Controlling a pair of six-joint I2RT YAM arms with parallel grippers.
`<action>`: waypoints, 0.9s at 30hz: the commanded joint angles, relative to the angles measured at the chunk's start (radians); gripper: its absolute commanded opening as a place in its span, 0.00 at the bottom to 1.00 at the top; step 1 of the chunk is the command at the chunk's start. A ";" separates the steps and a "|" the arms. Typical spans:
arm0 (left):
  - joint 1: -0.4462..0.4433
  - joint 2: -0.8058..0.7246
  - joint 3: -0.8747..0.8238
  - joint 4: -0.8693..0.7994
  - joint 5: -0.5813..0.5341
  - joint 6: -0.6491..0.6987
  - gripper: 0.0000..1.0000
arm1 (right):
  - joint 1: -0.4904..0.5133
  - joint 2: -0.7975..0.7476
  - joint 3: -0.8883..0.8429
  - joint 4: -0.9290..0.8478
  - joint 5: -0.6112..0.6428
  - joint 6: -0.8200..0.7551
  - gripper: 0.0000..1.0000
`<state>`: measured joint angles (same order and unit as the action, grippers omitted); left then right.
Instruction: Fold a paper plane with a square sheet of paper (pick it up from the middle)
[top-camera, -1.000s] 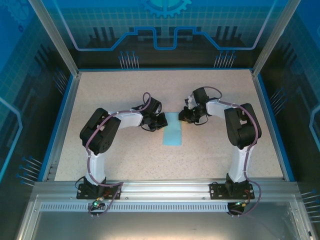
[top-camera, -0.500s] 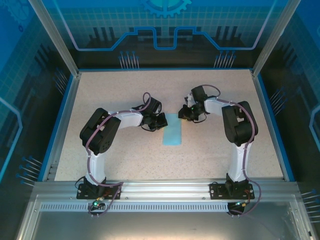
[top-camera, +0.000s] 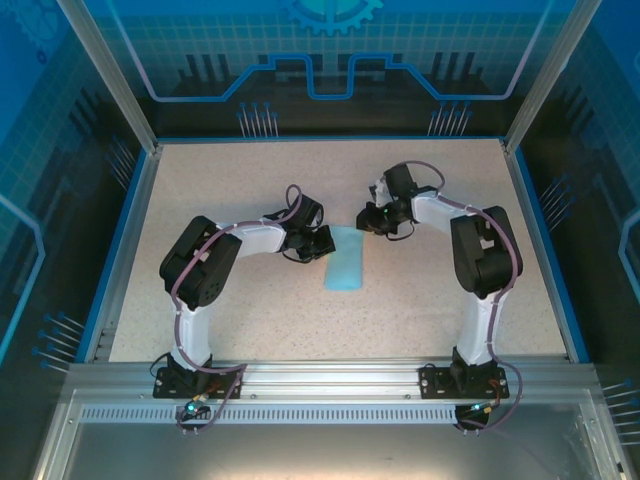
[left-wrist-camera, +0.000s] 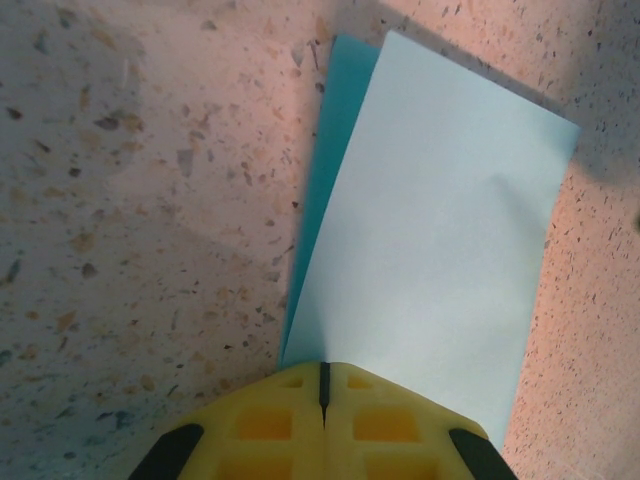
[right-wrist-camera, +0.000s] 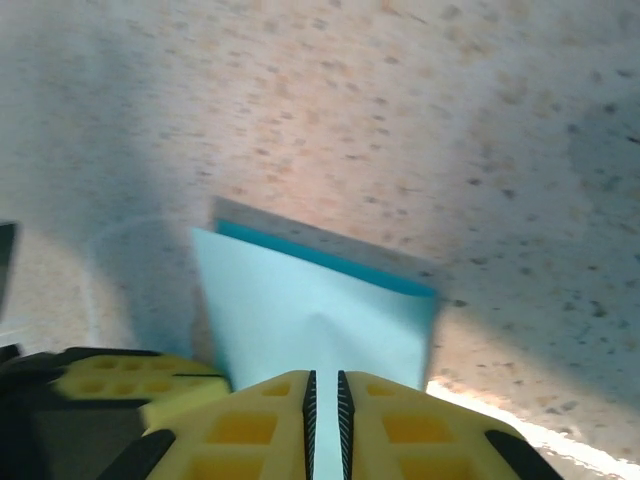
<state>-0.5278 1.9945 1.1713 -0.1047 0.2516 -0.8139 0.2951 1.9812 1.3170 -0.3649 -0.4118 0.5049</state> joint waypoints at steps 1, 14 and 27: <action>-0.010 0.041 -0.011 -0.113 -0.028 -0.015 0.00 | 0.018 0.012 0.023 0.002 -0.042 -0.005 0.16; -0.010 0.042 -0.016 -0.116 -0.026 -0.015 0.00 | -0.025 0.148 0.089 -0.018 0.001 0.040 0.16; -0.011 0.043 -0.011 -0.111 -0.027 -0.017 0.00 | 0.018 -0.023 0.001 -0.029 -0.078 0.013 0.16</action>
<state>-0.5278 1.9945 1.1713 -0.1043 0.2516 -0.8139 0.2882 2.0159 1.3556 -0.3737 -0.4412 0.5308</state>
